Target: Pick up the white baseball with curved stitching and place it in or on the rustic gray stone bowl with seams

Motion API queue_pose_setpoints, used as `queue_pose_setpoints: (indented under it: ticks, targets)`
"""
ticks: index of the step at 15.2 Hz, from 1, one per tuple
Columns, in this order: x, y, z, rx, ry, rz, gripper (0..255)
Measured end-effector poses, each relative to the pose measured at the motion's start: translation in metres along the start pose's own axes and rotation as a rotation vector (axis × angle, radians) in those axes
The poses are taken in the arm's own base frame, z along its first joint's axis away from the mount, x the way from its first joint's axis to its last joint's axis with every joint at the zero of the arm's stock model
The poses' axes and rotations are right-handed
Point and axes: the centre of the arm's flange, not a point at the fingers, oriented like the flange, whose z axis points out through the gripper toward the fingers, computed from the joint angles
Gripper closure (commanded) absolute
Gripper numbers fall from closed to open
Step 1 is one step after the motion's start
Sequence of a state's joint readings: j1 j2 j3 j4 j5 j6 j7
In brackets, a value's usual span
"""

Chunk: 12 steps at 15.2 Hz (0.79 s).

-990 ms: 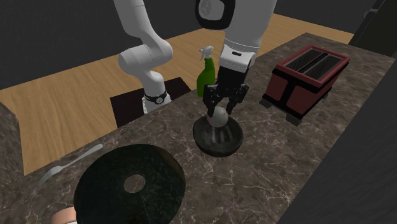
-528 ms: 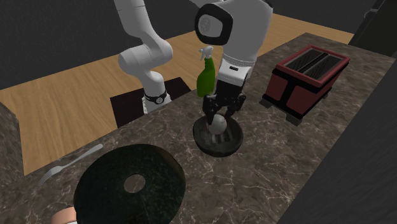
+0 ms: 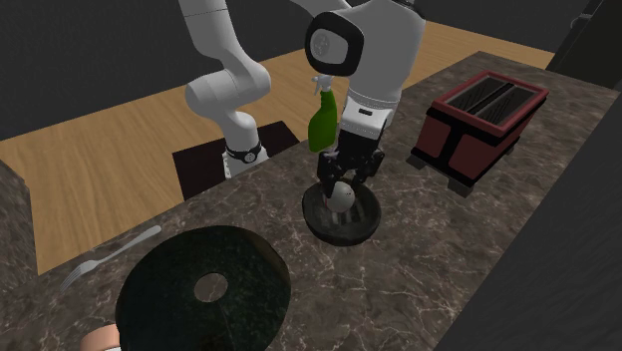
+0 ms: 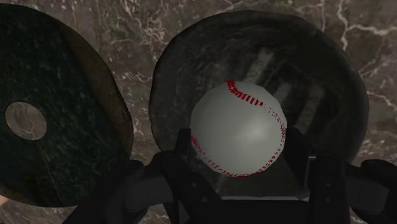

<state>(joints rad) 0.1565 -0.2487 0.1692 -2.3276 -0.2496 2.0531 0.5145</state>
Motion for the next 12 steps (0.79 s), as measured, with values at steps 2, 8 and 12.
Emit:
queue_pose_setpoints:
  ticks: [2,8,12]
  targets:
    - [0.0,0.0,0.0,0.0,0.0,0.0,0]
    - [0.001,0.001,-0.006,0.0,0.0,0.0,0]
    - [0.001,-0.001,-0.045,0.001,0.001,0.0,0]
